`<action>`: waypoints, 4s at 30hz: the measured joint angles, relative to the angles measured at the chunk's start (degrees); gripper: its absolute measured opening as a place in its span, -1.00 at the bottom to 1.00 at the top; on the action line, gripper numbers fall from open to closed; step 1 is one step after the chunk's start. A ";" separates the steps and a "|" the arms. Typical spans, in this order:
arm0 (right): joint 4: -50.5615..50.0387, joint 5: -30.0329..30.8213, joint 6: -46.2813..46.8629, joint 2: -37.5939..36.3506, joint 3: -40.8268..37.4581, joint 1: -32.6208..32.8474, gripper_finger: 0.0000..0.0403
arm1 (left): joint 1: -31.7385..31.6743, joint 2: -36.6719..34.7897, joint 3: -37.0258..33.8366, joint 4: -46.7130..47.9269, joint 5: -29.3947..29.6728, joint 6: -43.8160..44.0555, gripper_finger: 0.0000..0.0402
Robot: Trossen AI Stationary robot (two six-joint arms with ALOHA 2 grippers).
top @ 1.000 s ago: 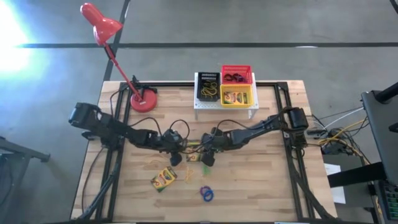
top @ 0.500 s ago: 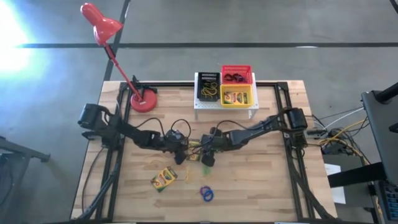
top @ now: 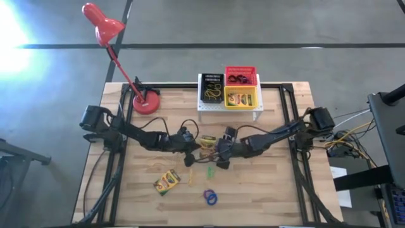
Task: Pick & Place Office Desk Supplies
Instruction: Put the yellow crayon box into the yellow bin on the shelf
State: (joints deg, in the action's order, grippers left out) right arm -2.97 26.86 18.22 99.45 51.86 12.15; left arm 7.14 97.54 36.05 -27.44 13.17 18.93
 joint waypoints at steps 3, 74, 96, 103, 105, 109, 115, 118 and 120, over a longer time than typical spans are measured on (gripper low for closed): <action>1.38 0.65 -0.26 -1.29 -1.42 1.74 -0.15 | -0.02 0.00 0.98 -0.37 1.25 -2.20 -0.99; 12.04 16.63 2.20 -26.06 -4.44 4.51 -0.85 | 0.39 -11.86 0.12 9.57 13.00 -8.64 -0.99; -0.73 29.86 15.78 -33.95 -6.47 -14.94 -0.85 | 0.55 -10.38 0.11 7.71 13.24 -11.68 -0.99; -1.39 26.85 21.32 -32.12 -6.39 -16.10 -0.72 | 0.55 -10.38 0.11 7.19 13.24 -11.68 -0.99; -1.56 25.75 22.02 -31.53 -6.51 -16.27 -0.67 | 0.55 -10.38 0.11 7.21 13.24 -11.68 -0.99; -1.54 22.88 23.70 -30.35 -6.51 -17.41 -0.58 | 0.55 -10.38 0.11 6.99 13.24 -11.66 -0.99; -5.52 22.48 21.56 -31.71 -6.49 -17.84 -0.46 | 0.55 -10.38 0.11 6.56 13.24 -11.66 -0.99; -8.47 22.31 21.44 -33.78 -6.27 -17.84 -0.42 | 0.55 -10.38 0.11 6.47 13.22 -11.66 -0.99; -10.28 22.09 21.41 -35.30 -6.23 -17.84 -0.40 | 0.55 -10.38 0.11 6.43 13.22 -11.66 -0.99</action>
State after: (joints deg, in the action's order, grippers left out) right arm -13.25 48.95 39.63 64.14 45.62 -5.69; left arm 7.68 87.15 36.16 -21.01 26.39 7.27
